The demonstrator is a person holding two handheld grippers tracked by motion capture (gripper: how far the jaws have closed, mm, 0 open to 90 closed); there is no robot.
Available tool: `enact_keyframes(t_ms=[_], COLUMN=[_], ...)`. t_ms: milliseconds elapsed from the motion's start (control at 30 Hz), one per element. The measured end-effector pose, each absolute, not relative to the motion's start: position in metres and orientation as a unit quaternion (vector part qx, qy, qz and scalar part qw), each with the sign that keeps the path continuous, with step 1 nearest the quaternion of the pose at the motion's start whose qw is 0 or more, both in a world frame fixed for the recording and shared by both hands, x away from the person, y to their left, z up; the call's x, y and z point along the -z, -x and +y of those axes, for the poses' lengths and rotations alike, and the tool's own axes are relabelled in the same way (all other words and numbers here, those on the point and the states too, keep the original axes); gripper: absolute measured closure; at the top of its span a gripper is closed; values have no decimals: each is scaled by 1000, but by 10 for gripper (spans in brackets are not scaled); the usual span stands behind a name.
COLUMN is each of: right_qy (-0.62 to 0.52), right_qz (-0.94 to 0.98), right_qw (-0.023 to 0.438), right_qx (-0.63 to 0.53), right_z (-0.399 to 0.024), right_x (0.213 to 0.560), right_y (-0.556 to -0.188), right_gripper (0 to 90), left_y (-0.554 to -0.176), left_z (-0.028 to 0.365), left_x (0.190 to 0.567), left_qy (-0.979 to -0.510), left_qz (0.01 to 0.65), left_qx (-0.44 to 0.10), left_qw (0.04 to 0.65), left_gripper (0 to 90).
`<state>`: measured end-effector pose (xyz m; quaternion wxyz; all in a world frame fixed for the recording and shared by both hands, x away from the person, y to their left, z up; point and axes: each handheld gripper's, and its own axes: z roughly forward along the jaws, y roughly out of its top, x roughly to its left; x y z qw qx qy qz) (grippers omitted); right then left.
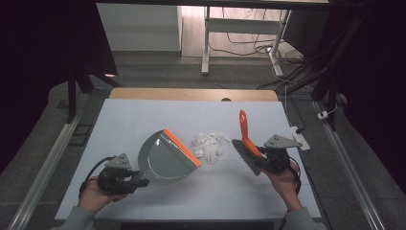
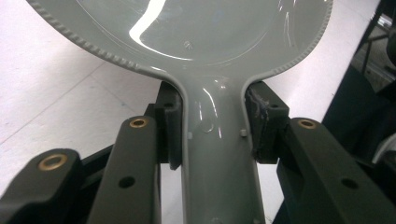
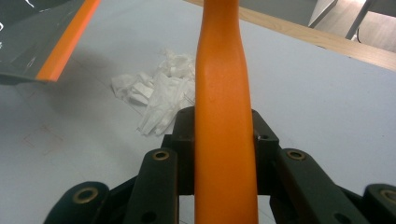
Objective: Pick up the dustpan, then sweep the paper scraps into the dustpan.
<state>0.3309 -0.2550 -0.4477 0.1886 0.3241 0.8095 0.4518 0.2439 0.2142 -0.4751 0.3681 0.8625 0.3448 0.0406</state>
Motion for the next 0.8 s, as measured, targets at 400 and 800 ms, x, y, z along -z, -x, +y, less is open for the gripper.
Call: enact_keyframes(t_ms=[400, 800], right_qy=[-319, -314], right_qz=[814, 809], right_qw=[190, 196], right_qx=[-447, -456], right_z=[-246, -231], right_x=[450, 445], right_y=[-335, -344], right_gripper=[699, 699], left_y=[-244, -250], left_z=[207, 205], left_x=[482, 491], left_qy=[-882, -888], left_qz=[329, 333], left_qx=[-33, -19], left_qw=[337, 315], left_gripper=[614, 614])
